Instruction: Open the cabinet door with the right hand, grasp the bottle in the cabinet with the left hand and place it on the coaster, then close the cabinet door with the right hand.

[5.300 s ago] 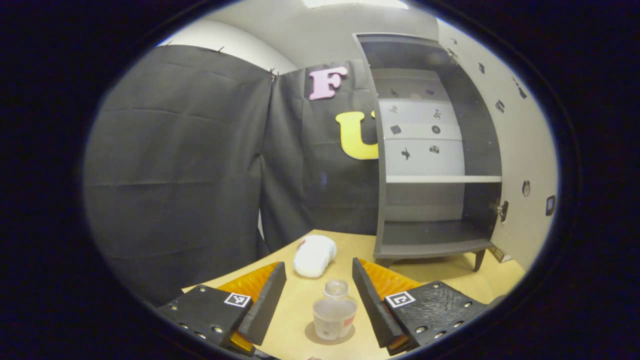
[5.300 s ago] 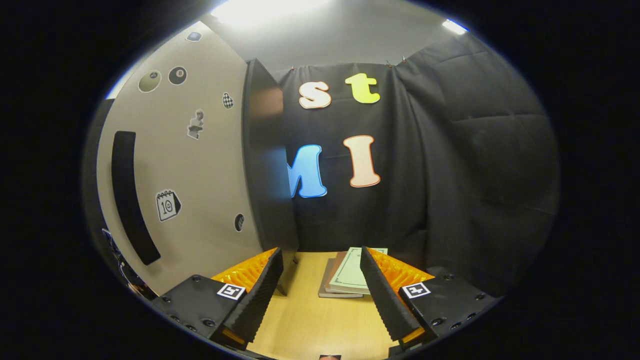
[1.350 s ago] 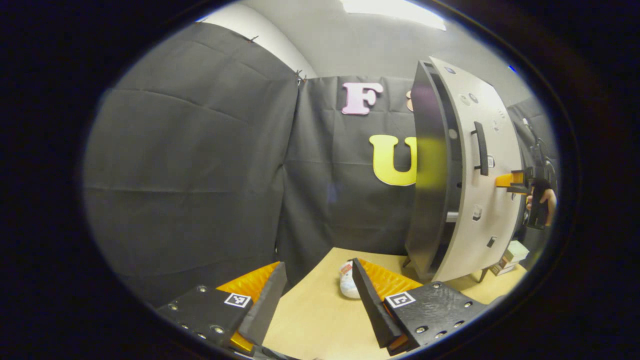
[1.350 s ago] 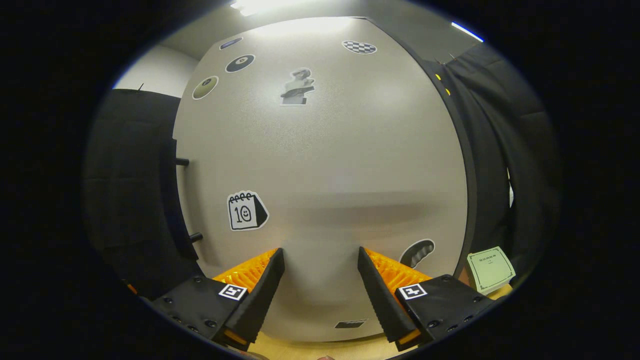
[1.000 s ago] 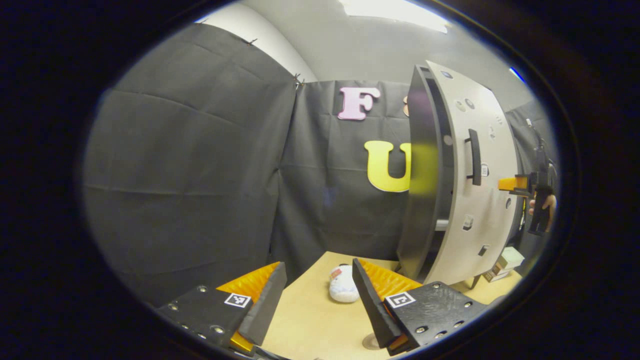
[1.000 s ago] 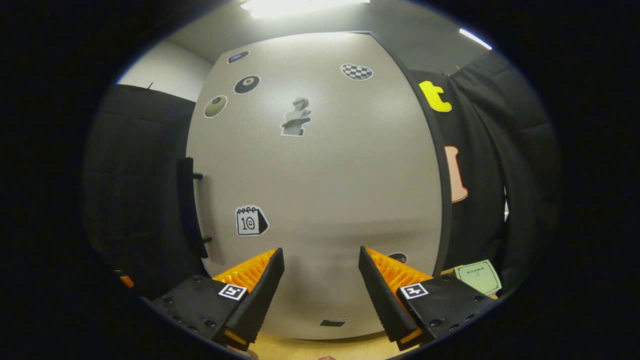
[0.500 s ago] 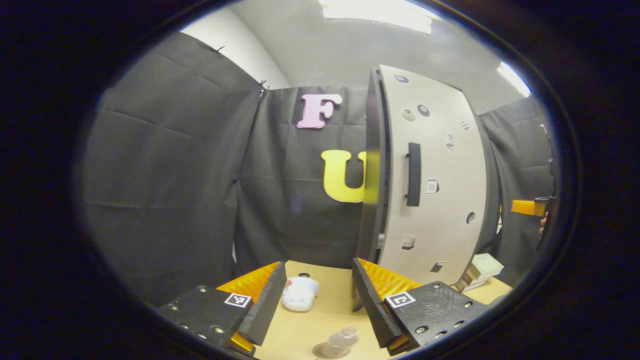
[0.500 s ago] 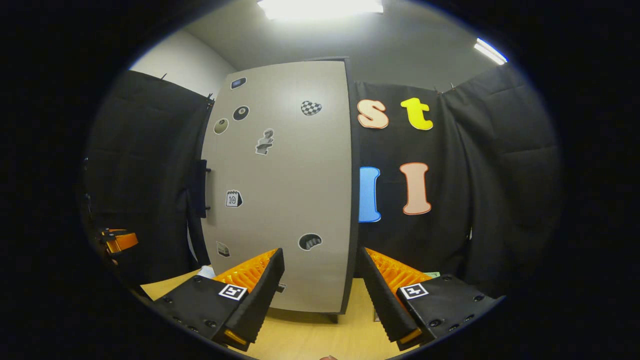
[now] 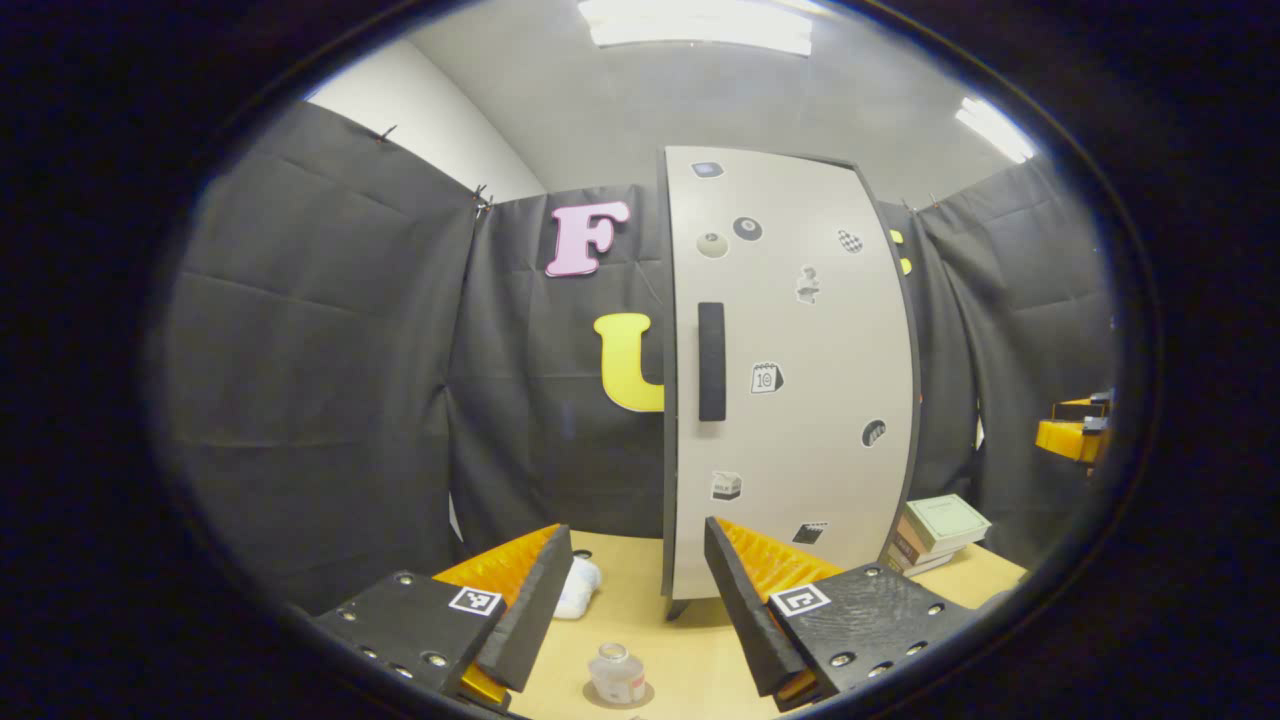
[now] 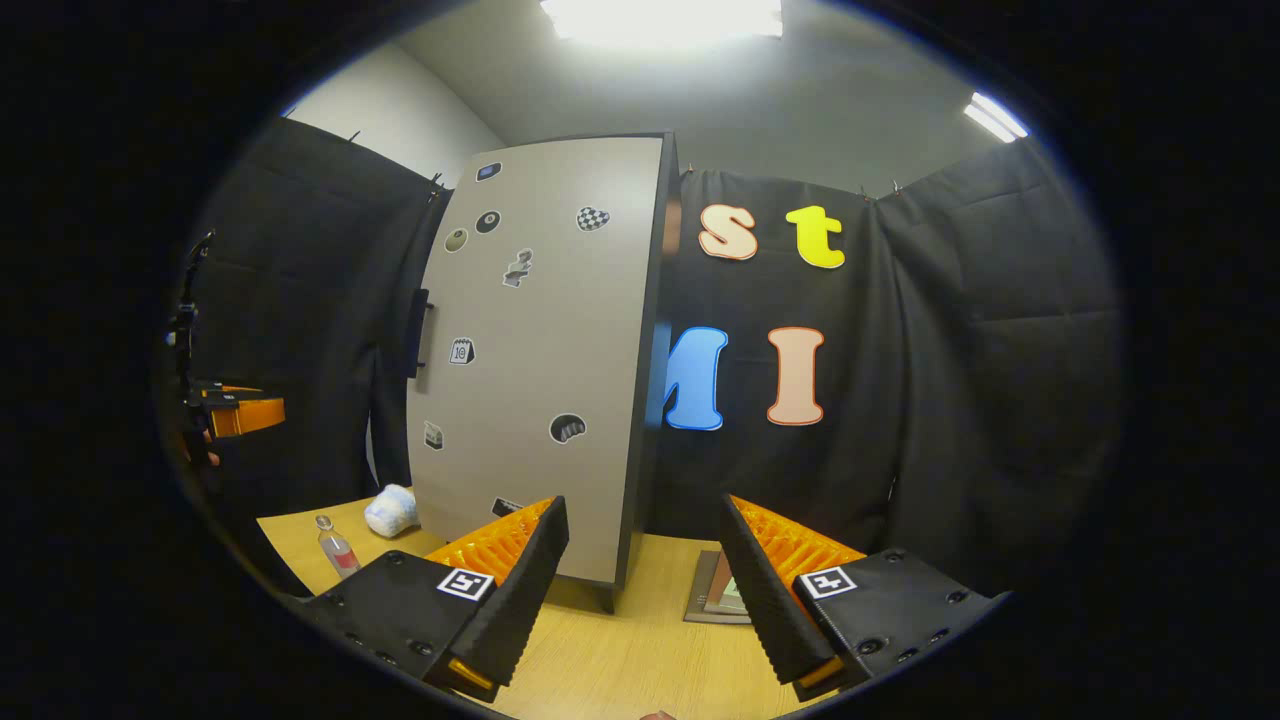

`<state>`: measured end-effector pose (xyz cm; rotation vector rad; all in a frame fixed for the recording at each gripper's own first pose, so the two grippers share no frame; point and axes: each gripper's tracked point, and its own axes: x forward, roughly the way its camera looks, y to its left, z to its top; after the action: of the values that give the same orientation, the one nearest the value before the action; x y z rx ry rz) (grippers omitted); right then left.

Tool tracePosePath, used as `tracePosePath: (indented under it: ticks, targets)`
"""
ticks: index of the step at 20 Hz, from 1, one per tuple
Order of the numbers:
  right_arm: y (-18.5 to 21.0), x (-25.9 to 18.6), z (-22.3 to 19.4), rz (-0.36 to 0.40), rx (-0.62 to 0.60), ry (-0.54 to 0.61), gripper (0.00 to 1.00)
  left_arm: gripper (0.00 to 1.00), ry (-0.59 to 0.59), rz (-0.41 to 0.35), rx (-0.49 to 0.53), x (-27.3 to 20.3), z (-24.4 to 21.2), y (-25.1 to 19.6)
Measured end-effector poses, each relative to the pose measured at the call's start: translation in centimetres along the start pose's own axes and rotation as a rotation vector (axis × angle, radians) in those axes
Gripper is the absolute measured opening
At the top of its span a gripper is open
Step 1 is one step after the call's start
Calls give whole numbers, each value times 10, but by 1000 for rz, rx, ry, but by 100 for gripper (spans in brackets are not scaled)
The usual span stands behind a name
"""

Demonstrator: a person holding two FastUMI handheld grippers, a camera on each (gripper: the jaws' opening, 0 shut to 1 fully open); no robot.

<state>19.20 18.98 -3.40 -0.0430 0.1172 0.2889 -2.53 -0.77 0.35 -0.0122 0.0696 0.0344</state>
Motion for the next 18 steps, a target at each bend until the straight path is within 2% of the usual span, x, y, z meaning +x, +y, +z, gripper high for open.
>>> tracePosePath:
  ticks: [1, 2, 4, 5, 6, 11, 12, 13, 14, 16, 18]
  targets:
    - [1, -4, -1, 4, 20, 7, 95, 81, -1, -14, 1, -3, 2, -6]
    - [5, -7, 2, 11, 44, 6, 91, 82, -4, -21, 6, -6, 3, -8]
    - [11, -15, 11, 15, 83, -15, 91, 84, -7, -17, 21, -11, 7, -1]
    - [12, -18, 16, 3, 92, -28, 91, 80, -10, -18, 26, -13, 10, 1]
    - [12, -21, 20, -9, 96, -41, 95, 80, -15, -20, 29, -17, 14, 5]
    - [19, -28, 32, -52, 108, -71, 95, 82, -35, -19, 66, -11, 29, 26]
    - [20, -30, 33, -60, 108, -76, 91, 80, -34, -18, 67, -12, 29, 28]
    - [19, -31, 34, -68, 107, -79, 95, 84, -35, -19, 67, -11, 30, 31]
    - [19, -31, 34, -76, 106, -78, 95, 80, -37, -19, 66, -12, 30, 33]
    - [20, -31, 33, -80, 113, -69, 95, 84, -38, -20, 58, -12, 30, 37]
    - [19, -31, 31, -85, 114, -59, 95, 83, -40, -20, 50, -9, 31, 39]
